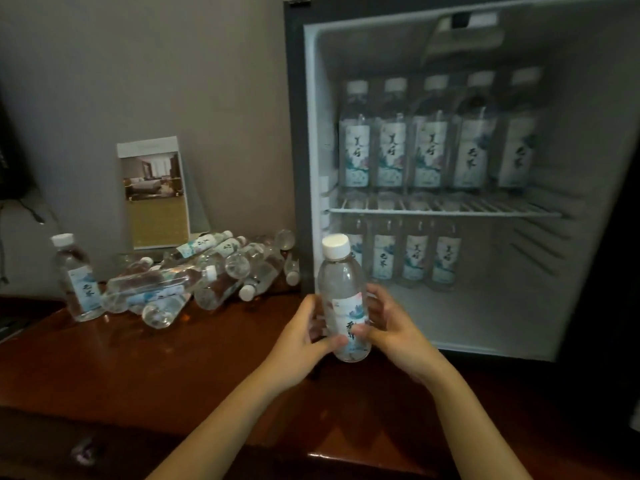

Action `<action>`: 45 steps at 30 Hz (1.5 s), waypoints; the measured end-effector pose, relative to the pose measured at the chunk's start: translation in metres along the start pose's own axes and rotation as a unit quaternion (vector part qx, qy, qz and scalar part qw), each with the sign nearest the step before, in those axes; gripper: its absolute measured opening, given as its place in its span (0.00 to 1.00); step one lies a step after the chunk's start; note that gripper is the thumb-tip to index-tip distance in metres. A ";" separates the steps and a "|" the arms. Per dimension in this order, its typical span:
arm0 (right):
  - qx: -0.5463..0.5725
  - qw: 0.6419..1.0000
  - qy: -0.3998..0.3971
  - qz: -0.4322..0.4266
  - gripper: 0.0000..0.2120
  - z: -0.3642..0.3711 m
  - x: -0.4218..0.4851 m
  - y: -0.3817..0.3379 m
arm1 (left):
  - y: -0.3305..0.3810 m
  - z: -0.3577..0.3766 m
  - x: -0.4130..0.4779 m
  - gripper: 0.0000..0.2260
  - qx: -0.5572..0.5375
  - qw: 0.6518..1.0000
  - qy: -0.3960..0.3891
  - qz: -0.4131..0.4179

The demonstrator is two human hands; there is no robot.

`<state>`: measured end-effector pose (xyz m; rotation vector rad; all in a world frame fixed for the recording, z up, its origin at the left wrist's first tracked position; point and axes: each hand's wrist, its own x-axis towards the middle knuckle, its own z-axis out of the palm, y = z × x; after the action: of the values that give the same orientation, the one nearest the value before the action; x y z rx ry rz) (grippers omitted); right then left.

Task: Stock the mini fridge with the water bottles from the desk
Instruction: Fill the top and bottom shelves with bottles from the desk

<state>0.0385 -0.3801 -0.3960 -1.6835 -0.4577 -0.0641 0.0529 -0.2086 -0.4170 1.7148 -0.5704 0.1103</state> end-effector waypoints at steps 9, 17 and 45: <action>-0.012 0.991 0.134 0.021 0.26 -0.082 -0.030 0.019 | 0.003 0.099 0.061 0.22 0.031 0.995 -0.092 -0.007; -0.017 0.977 0.213 0.007 0.20 -0.123 -0.031 0.032 | 0.004 0.153 0.094 0.22 0.023 0.994 -0.109 -0.014; -0.158 0.846 0.494 0.127 0.17 -0.186 0.062 0.080 | -0.014 0.207 0.183 0.24 0.192 0.980 -0.022 0.056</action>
<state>0.1626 -0.5499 -0.4208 -1.7624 0.5874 -0.8084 0.1700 -0.4589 -0.4082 2.0621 -0.7127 0.2784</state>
